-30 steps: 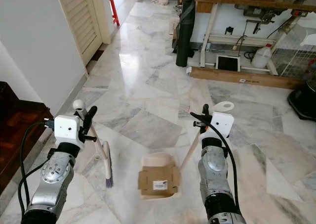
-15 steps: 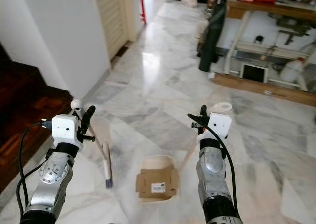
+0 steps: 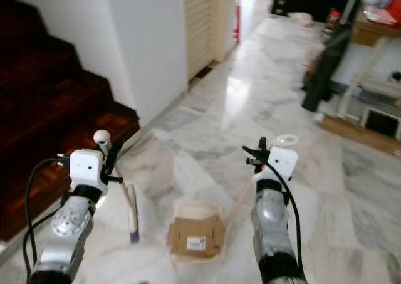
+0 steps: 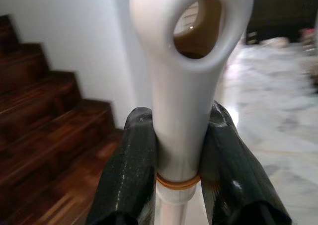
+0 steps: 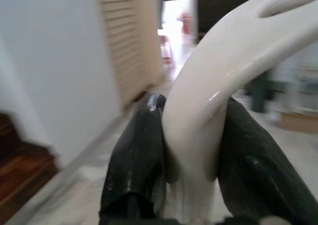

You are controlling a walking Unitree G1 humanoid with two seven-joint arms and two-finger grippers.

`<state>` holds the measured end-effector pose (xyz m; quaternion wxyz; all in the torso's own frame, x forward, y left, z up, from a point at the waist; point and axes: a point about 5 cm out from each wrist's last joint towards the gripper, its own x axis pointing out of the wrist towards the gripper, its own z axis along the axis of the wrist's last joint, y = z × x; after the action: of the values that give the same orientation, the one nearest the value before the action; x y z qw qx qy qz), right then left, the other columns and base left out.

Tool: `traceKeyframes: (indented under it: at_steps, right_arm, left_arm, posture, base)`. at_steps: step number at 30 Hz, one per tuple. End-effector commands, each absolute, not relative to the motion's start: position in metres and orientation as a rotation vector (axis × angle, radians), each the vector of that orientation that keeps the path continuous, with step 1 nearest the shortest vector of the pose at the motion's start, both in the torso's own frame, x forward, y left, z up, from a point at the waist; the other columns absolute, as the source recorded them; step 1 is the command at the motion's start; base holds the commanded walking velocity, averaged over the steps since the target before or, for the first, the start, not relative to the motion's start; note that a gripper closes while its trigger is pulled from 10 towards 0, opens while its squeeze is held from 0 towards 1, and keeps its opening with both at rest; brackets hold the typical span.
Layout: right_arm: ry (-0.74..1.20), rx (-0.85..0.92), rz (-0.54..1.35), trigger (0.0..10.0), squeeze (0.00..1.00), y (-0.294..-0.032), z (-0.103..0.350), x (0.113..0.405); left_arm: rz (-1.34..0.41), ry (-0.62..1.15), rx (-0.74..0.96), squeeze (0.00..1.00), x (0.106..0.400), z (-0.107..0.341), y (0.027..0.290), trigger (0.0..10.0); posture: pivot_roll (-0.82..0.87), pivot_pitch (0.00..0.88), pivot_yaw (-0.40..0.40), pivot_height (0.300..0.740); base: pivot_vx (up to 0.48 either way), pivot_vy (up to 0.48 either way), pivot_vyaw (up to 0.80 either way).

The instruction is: Sweep floor

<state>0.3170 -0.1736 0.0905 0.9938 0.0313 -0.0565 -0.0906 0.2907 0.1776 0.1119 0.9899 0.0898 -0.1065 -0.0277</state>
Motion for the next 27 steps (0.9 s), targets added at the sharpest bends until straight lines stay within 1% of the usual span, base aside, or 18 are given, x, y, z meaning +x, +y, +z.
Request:
traceKeyframes:
  at_steps: [1, 16, 27]
  right_arm:
    - [-0.171, 0.073, -0.200, 10.0, 0.00, -0.1784, 0.1037, 0.3193]
    - [-0.168, 0.080, -0.210, 10.0, 0.00, -0.1780, 0.1032, 0.3175]
    - [-0.163, 0.078, -0.205, 10.0, 0.00, -0.1781, 0.1030, 0.3175]
  left_arm:
    - [-0.054, -0.271, 0.185, 0.00, 0.2926, 0.1244, 0.1753, 10.0]
    - [-0.053, -0.258, 0.194, 0.00, 0.2935, 0.1238, 0.1763, 10.0]
    - [-0.041, -0.253, 0.193, 0.00, 0.2913, 0.1227, 0.1766, 10.0]
  posture:
    - [0.11, 0.000, -0.007, 0.740]
    - [0.11, 0.000, 0.002, 0.740]
    - [0.13, 0.000, -0.009, 0.740]
  base:
    - [0.000, 0.000, 0.80]
    - [0.000, 0.000, 0.79]
    - [0.000, 0.000, 0.73]
